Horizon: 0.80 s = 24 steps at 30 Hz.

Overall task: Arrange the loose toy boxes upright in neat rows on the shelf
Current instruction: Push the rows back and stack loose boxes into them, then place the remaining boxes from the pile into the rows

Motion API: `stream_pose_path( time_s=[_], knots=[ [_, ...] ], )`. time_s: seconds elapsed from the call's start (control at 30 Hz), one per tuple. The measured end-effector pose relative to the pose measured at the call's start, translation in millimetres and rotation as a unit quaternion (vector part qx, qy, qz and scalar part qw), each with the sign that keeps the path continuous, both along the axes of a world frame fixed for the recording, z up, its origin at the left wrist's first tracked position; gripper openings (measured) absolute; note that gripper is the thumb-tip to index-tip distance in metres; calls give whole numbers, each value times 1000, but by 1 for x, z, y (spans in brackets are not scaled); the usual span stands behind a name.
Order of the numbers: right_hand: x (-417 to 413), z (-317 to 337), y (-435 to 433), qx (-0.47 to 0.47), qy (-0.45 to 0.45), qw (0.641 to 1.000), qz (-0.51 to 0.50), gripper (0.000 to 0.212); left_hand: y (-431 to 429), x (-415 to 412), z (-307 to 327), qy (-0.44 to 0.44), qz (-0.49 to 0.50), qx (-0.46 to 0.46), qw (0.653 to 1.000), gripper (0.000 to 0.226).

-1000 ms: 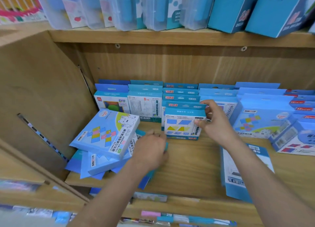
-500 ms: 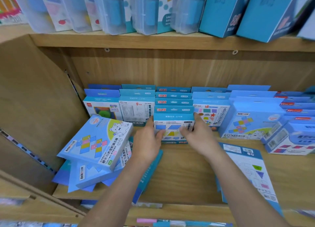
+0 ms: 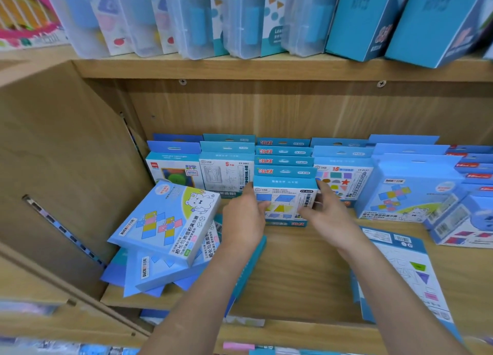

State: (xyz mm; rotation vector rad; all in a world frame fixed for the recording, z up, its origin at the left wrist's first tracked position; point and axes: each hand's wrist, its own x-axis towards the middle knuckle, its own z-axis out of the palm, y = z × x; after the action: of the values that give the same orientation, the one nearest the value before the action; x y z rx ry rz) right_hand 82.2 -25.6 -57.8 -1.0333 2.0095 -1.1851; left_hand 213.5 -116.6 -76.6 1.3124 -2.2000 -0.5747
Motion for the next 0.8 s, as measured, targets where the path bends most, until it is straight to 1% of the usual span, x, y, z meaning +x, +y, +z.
stream_pose_path(
  time_s=[0.1,0.17,0.2,0.27,0.33,0.4,0.47,0.53,0.6,0.7,0.8],
  knots=[
    [2,8,3,10,-20,1000,2,49,3,2,6,-17,-6,-1,1000,41],
    [5,14,6,13,-9,1000,0,50,8,9,14,-32,-19,-16,999,45],
    [6,16,8,14,25,1000,-8,56,12,16,18,-36,-24,-32,999,43],
    [9,22,16,18,141,989,-38,69,23,36,26,-12,-18,-77,997,32],
    [17,30,26,-29,252,966,-56,68,31,64,33,0,9,-126,992,22],
    [28,36,31,-93,307,946,-48,59,30,96,33,-24,51,-160,986,20],
    [42,35,28,-134,306,943,-2,50,25,127,26,-50,89,-178,979,15],
    [61,30,21,-146,276,948,58,41,25,152,19,-62,140,-173,973,10],
    [81,23,12,-143,262,946,127,33,30,167,13,-77,186,-142,969,22],
    [108,8,-3,-108,249,937,218,42,36,179,8,-72,211,-90,971,42],
    [128,2,-17,-51,253,929,267,46,33,183,7,-72,218,-53,972,50]
  ],
)
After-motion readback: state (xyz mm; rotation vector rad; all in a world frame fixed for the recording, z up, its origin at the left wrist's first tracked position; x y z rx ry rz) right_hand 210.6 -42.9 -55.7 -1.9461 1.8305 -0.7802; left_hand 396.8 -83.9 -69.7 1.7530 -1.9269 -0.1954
